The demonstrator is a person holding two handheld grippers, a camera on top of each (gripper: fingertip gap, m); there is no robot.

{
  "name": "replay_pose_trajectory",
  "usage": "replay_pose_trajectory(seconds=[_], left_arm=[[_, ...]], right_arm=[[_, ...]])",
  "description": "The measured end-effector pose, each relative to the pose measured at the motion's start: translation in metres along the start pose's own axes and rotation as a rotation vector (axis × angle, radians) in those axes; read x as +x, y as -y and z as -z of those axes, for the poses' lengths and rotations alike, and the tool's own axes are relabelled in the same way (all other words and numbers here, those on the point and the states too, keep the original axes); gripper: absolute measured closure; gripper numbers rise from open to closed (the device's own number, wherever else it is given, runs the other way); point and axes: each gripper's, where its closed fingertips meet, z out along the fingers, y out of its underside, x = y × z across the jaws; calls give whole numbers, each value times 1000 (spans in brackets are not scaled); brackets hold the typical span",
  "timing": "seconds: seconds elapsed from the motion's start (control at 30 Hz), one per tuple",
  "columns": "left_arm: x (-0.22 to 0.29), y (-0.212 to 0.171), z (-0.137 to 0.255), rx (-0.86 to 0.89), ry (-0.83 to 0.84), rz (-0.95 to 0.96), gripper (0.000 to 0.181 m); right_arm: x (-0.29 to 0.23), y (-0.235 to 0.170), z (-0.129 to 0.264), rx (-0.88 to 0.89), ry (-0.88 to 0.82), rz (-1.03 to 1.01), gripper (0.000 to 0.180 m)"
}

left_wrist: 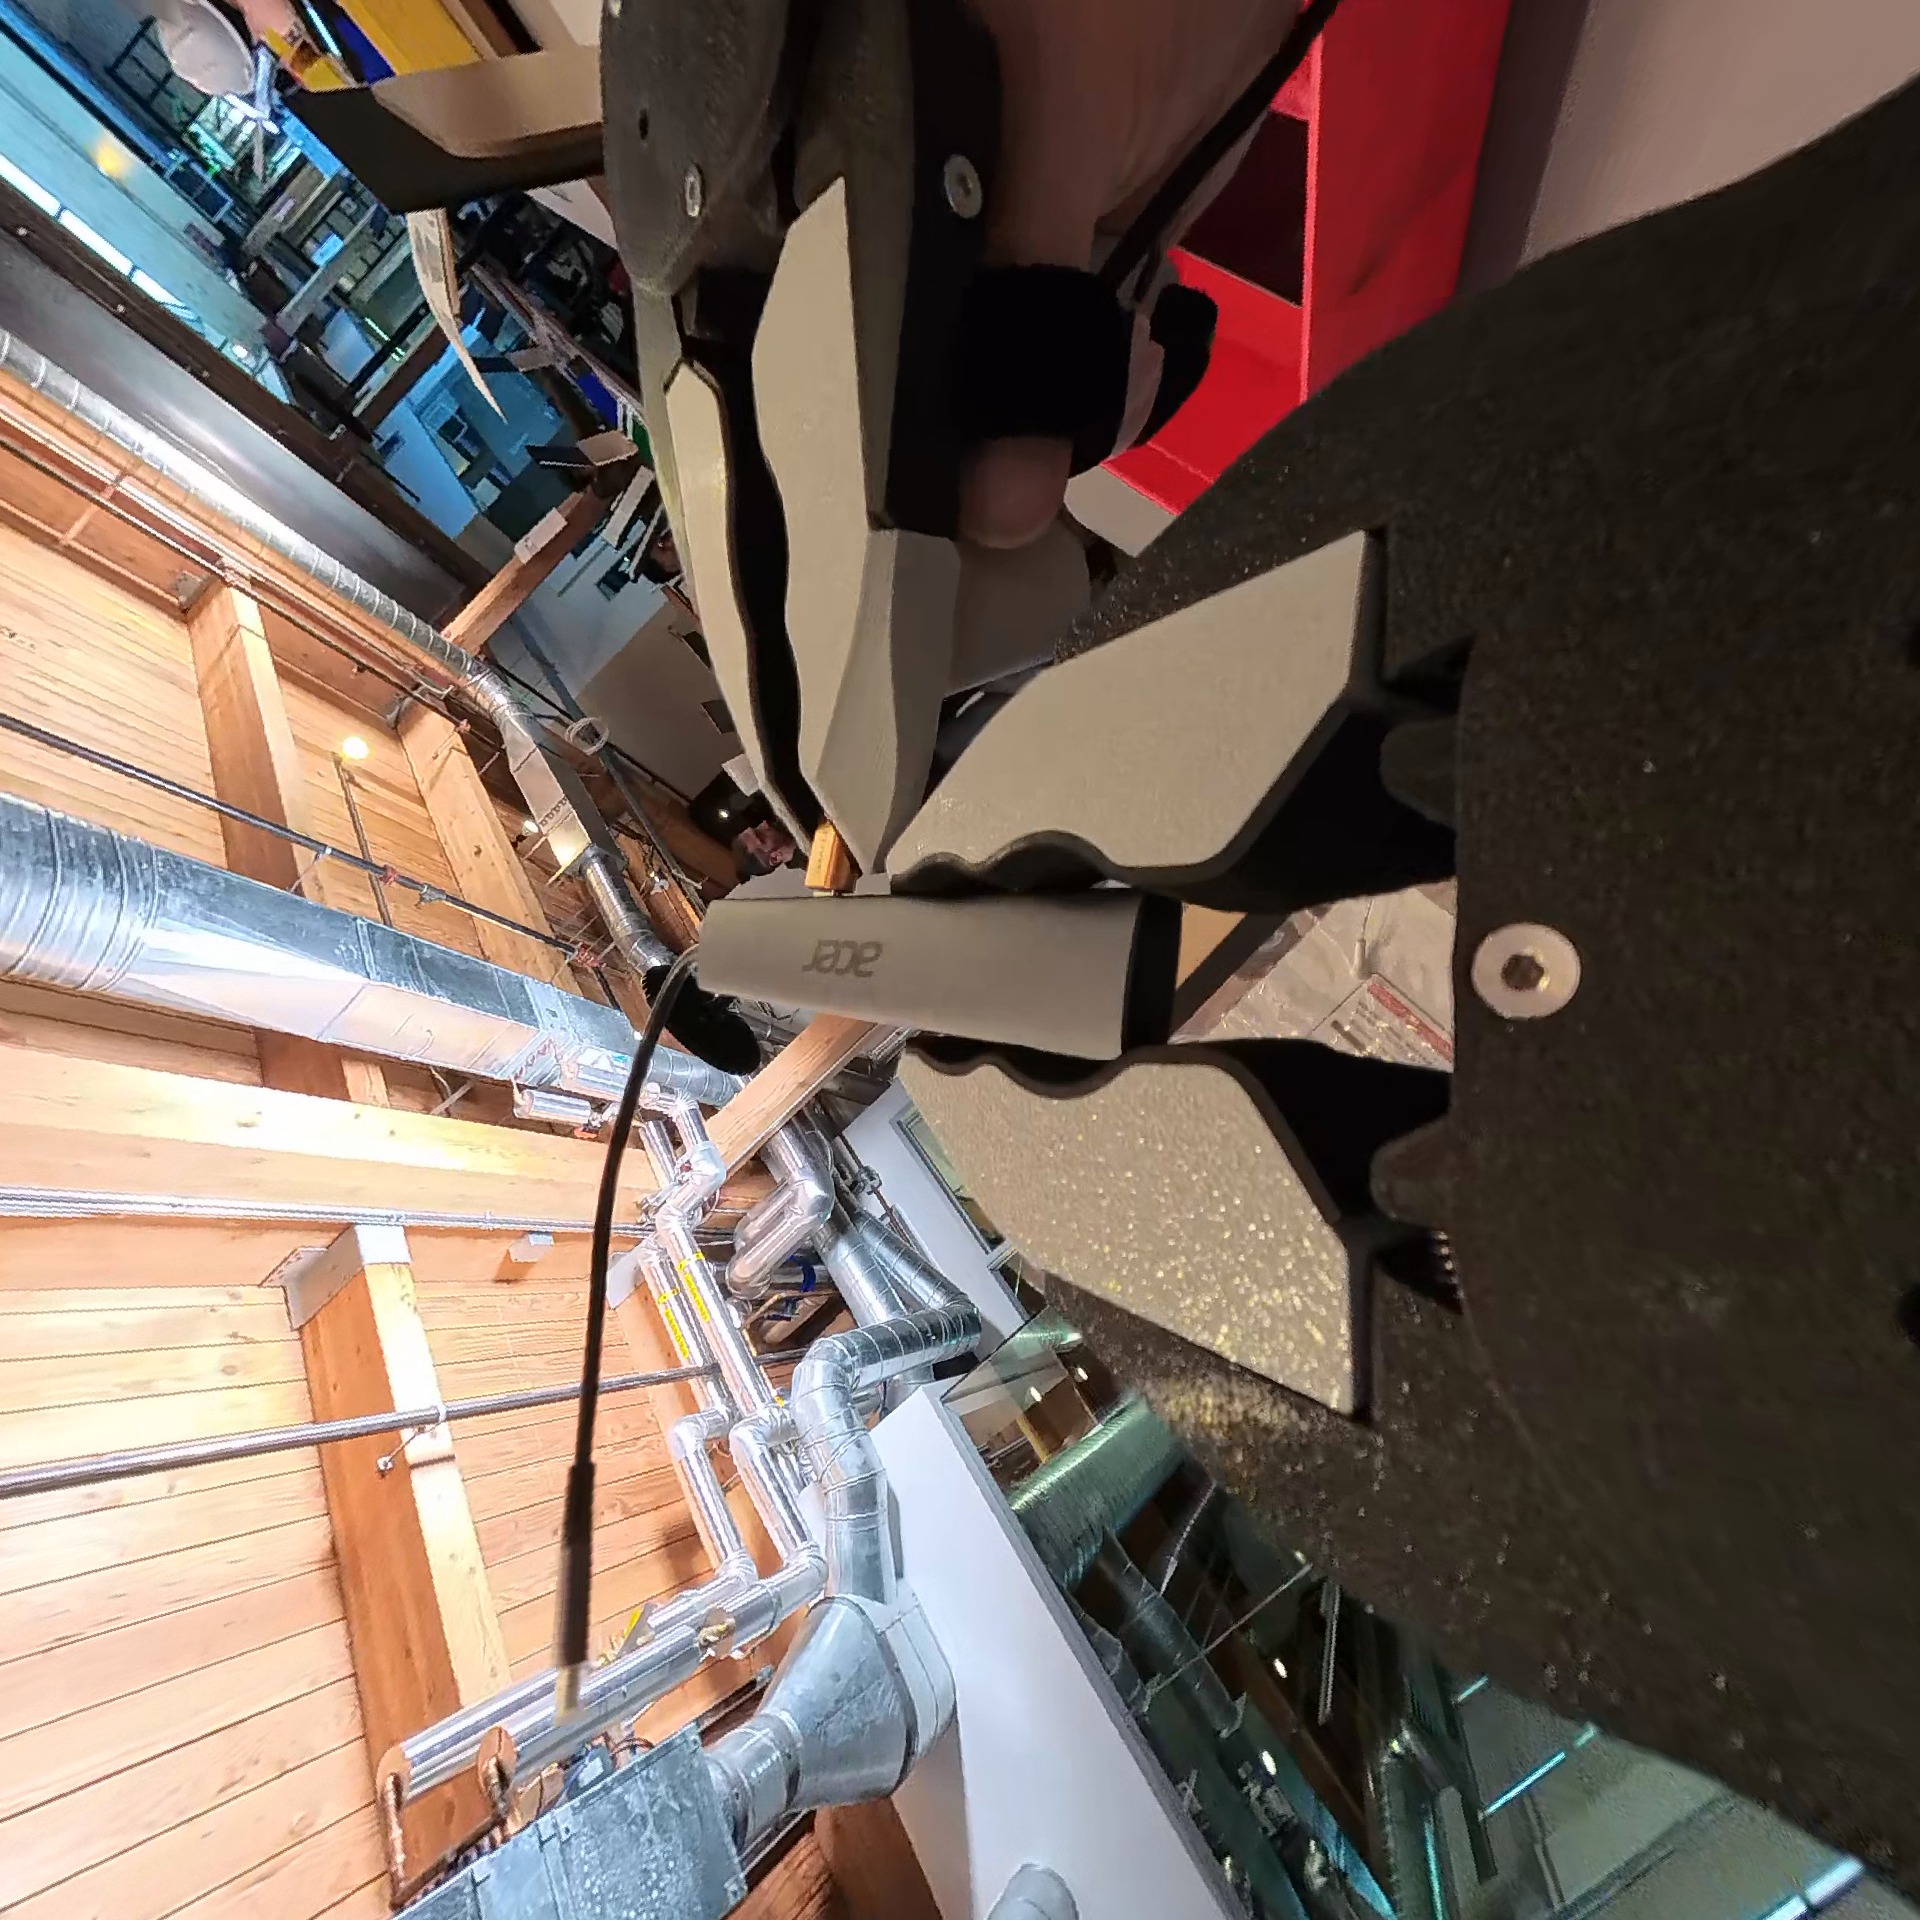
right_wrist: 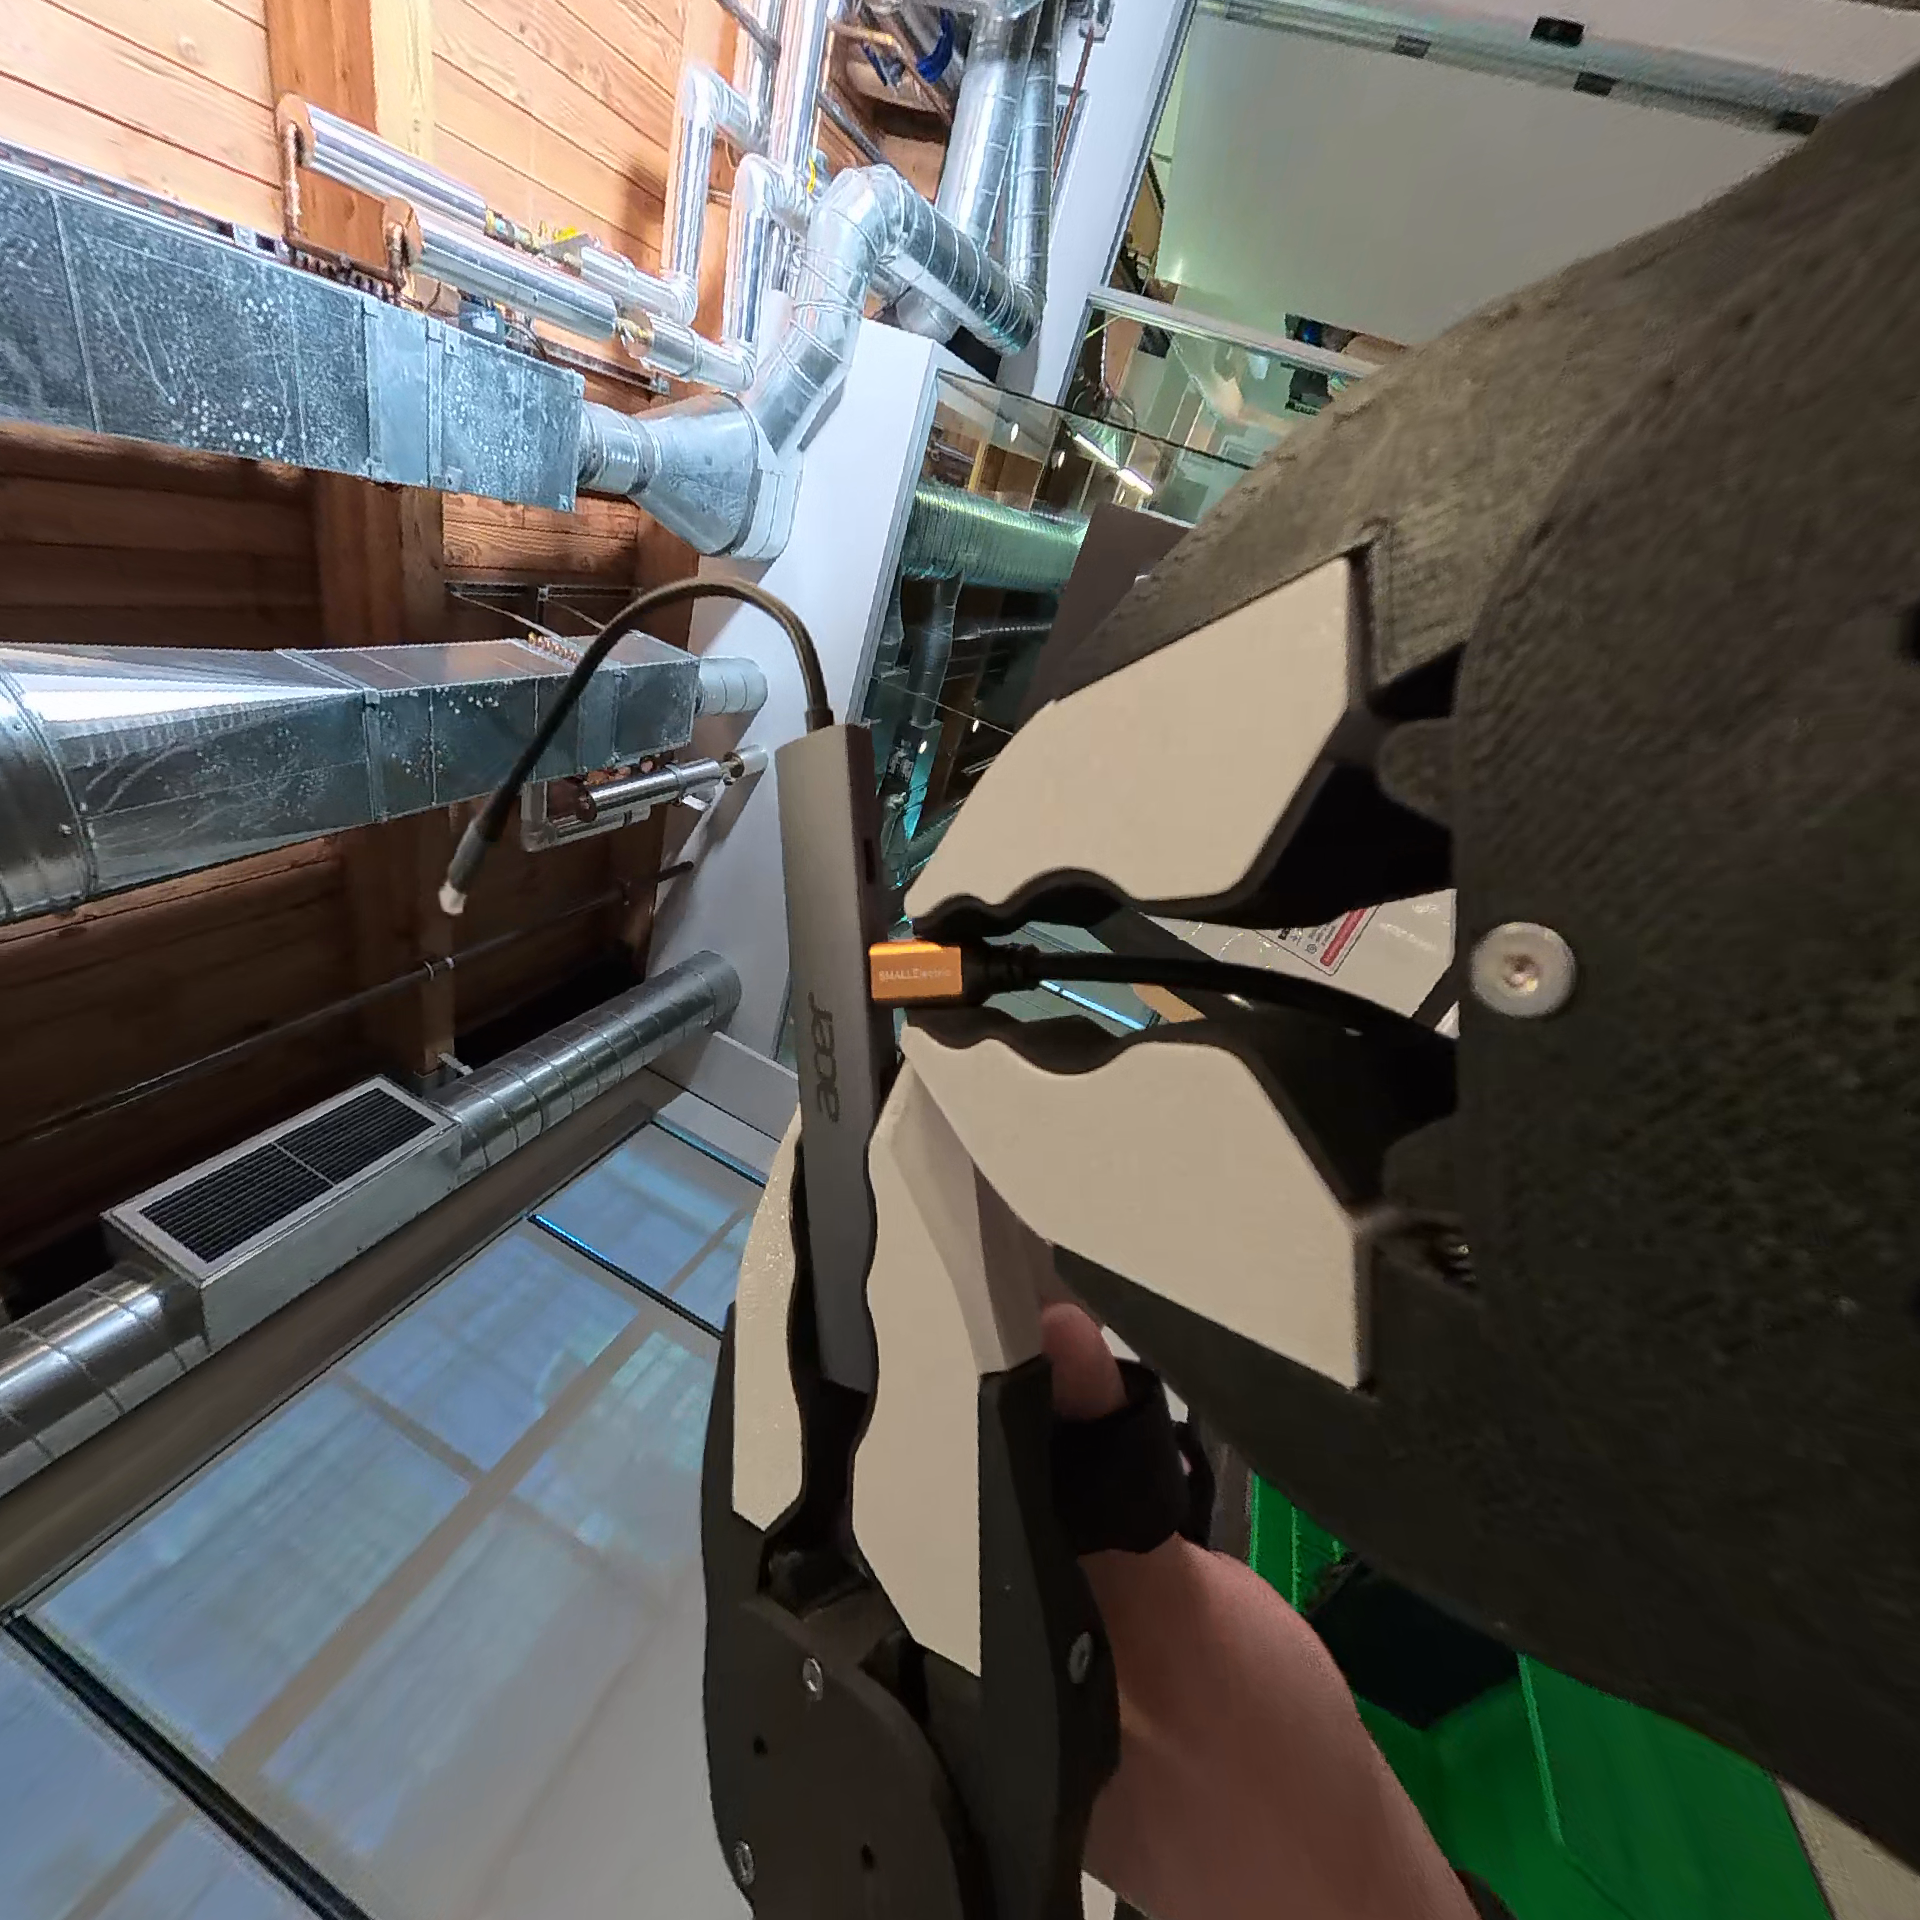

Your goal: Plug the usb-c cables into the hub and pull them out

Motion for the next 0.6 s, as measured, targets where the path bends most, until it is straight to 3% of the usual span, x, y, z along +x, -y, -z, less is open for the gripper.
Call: replay_pose_trajectory(seconds=[0.27,0.47,0.6], left_arm=[[1,-8,-4,-40,-40,58,156],[-3,-11,1,-48,-130,45,156],[-3,-14,-3,-76,-74,31,156]], right_arm=[[3,-8,-1,-36,-54,4,166],[-5,-8,-2,-37,115,18,166],[0,-13,-3,-79,70,31,166]])
